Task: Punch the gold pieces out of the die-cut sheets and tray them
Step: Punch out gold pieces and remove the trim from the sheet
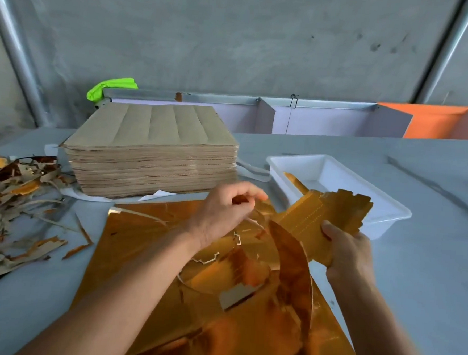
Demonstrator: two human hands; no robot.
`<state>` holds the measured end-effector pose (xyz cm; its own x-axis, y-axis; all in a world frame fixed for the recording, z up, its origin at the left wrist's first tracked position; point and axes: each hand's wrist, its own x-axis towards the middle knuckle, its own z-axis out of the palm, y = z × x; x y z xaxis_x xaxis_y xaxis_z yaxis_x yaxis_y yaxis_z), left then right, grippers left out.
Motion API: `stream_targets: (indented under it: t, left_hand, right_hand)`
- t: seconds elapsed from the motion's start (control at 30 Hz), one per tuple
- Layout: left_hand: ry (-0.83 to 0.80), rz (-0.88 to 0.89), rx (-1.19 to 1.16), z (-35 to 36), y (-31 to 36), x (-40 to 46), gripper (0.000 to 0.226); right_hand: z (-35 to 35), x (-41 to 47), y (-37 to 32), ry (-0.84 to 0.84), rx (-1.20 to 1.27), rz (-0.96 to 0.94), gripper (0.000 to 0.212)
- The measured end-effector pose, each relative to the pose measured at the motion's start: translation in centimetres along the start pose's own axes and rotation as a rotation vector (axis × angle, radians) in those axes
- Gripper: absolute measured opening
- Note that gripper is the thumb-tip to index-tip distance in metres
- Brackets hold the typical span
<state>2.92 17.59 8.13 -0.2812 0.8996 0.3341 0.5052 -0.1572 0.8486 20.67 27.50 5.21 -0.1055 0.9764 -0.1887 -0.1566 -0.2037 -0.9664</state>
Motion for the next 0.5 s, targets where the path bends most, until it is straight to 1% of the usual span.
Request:
stream_targets:
  t: [0.03,0.1,0.13,0.17,0.23,0.3,0.33,0.4,0.47,0.5]
  left_hand:
    - [-0.085,0.015,0.037,0.0,0.0,-0.1,0.032]
    - [-0.270,-0.005,0.053,0.0,0.0,-0.4,0.040]
    - [-0.346,-0.018,0.063,0.1,0.0,-0.6,0.043]
    - [-0.401,-0.028,0.092,0.2,0.1,-0.8,0.042]
    - [-0.451,-0.034,0.145,0.9,0.2,-1.2,0.029]
    - [-0.424,-0.028,0.143,1.9,-0.2,-1.5,0.021]
    - [-0.414,-0.019,0.163,2.4,-0.7,-1.7,0.019]
    - [-0.455,0.006,0.263,3.6,-2.1,-2.5,0.019]
    - [-0.520,-0.009,0.374,4.7,-3.7,-3.6,0.022]
    - [-0.524,-0.038,0.371,5.2,-4.3,-4.2,0.024]
  right_hand:
    - [0.4,0.2,-0.2,-0.007,-0.019,-0.004,0.028]
    - [0.9,0.4,-0.4,-0.015,-0.035,-0.011,0.017]
    - [1.0,0.4,-0.3,-0.014,-0.037,-0.013,0.010]
    - [1.2,0.5,-0.3,-0.014,-0.033,-0.017,0.008]
    - [1.5,0.5,-0.1,-0.033,-0.013,-0.003,0.016]
    - [1.7,0.4,0.2,-0.039,-0.015,0.023,0.011]
    - [1.7,0.4,0.2,-0.035,-0.018,0.031,0.012]
    - [1.7,0.7,0.3,-0.020,-0.036,0.014,0.009]
    - [1.5,0.9,0.3,-0.012,-0.083,-0.046,0.016]
    - [1.3,1.0,0.3,-0.017,-0.104,-0.081,0.018]
